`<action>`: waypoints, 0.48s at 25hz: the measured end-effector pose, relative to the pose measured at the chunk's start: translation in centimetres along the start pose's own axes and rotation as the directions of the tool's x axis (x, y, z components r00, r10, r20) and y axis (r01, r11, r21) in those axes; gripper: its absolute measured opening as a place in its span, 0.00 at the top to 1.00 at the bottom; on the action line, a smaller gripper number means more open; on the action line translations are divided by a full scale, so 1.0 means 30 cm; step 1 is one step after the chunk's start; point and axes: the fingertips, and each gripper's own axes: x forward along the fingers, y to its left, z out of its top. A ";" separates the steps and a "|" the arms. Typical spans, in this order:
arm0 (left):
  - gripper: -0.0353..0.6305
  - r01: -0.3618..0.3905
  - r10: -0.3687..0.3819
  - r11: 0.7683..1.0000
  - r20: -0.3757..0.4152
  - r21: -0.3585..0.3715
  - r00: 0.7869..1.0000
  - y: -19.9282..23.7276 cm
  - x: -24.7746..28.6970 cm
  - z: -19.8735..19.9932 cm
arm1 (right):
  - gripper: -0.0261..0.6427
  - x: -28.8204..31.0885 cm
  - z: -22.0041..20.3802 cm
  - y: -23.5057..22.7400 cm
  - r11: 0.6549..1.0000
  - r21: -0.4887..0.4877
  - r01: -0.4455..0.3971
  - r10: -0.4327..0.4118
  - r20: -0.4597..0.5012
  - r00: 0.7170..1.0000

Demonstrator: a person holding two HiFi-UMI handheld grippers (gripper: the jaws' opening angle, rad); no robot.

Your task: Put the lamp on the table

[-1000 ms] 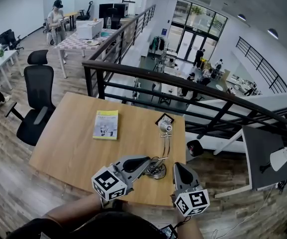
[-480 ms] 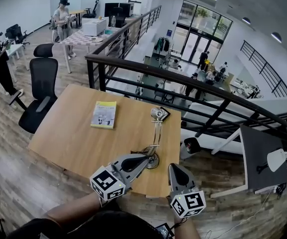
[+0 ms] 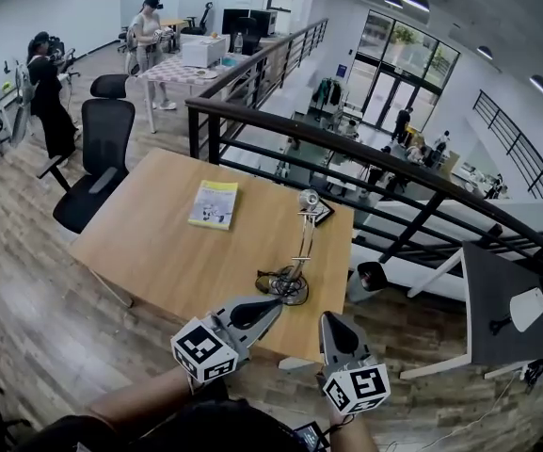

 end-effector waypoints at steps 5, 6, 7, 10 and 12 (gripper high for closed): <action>0.94 -0.028 0.028 1.000 0.003 0.004 1.000 -0.045 -0.090 0.026 | 0.94 -0.039 0.010 0.093 0.999 0.000 -0.034 0.034 0.001 0.999; 0.94 -0.030 0.030 1.000 0.001 0.005 1.000 -0.046 -0.107 0.025 | 0.94 -0.041 0.009 0.111 0.999 0.000 -0.038 0.038 0.002 0.999; 0.93 -0.032 0.032 0.999 -0.002 0.004 0.999 -0.047 -0.122 0.022 | 0.94 -0.044 0.009 0.129 0.999 0.001 -0.040 0.040 0.004 0.999; 0.94 -0.030 0.030 1.000 -0.012 0.002 0.999 -0.062 -0.156 0.006 | 0.94 -0.061 0.000 0.171 0.999 0.004 -0.043 0.043 0.006 0.999; 0.94 -0.022 0.022 1.000 -0.015 0.003 1.000 -0.064 -0.173 0.001 | 0.94 -0.062 -0.007 0.195 0.999 0.008 -0.043 0.043 0.004 0.999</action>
